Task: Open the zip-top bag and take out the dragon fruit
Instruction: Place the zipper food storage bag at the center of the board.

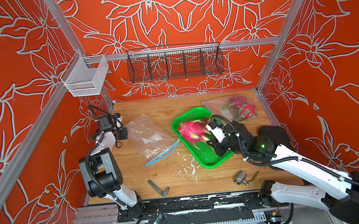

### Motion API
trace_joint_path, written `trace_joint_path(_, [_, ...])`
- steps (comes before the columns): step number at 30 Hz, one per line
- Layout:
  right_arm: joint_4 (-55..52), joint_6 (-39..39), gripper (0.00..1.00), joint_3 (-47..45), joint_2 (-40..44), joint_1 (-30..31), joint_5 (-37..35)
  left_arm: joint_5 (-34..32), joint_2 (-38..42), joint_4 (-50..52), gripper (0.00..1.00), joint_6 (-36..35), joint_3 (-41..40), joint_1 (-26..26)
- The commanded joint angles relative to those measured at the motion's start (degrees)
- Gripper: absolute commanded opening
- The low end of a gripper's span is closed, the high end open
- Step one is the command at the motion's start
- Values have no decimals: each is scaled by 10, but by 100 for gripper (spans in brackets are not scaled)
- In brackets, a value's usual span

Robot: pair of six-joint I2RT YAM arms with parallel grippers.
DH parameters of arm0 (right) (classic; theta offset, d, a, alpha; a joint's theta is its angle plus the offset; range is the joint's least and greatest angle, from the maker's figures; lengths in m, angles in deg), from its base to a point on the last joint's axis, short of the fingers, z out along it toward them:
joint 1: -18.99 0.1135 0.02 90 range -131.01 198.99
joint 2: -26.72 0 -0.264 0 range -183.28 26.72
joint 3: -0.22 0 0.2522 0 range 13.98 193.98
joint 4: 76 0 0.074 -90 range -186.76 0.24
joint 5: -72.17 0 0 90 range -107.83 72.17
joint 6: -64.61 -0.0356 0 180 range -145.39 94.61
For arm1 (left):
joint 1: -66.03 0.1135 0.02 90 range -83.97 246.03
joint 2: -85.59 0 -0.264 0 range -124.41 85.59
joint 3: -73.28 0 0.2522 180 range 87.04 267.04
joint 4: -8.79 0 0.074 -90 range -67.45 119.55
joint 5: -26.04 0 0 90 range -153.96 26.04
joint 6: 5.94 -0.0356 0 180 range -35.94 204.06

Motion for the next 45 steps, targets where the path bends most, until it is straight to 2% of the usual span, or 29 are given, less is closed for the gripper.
trace_joint_path(1, [-76, 18, 0, 14, -10, -11, -78, 19, 29, 26, 80, -7, 5, -10])
trace_joint_path(4, [-98, 26, 0, 10, -28, -17, -82, 54, 53, 97, 98, -20, 43, -10])
trace_joint_path(8, [-92, 29, 0, 4, -61, -26, -80, 92, 89, 209, 97, -41, 98, -10])
trace_joint_path(11, [-69, 31, 0, 4, -93, -33, -68, 129, 121, 266, 97, -55, 107, -11])
trace_joint_path(14, [-42, 32, 0, 7, -144, -37, -61, 166, 161, 290, 97, -80, 74, -23])
trace_joint_path(18, [-18, 31, 1, 29, -231, -39, -27, 162, 228, 254, 97, -113, -16, -69])
trace_joint_path(20, [-6, 28, 15, 42, -265, -39, -17, 164, 256, 235, 97, -121, -52, -89])
trace_joint_path(23, [-3, 25, 50, 58, -271, -39, -36, 157, 275, 236, 97, -120, -70, -115])
trace_joint_path(24, [-3, 24, 84, 62, -257, -39, -50, 156, 276, 239, 97, -119, -70, -120])
trace_joint_path(25, [-4, 23, 97, 65, -242, -39, -65, 155, 276, 240, 97, -119, -69, -122])
trace_joint_path(31, [-20, 15, 97, 81, -119, -58, -169, 144, 259, 221, 97, -118, -75, -123])
trace_joint_path(36, [4, -44, 97, 60, -22, -137, -211, 145, 226, 215, 97, -91, -67, -125])
trace_joint_path(40, [56, -109, 97, 19, 18, -254, -160, 142, 200, 210, 97, -83, -61, -126])
trace_joint_path(45, [136, -203, 97, -23, -40, -394, -19, 136, 163, 220, 97, -75, -46, -127])
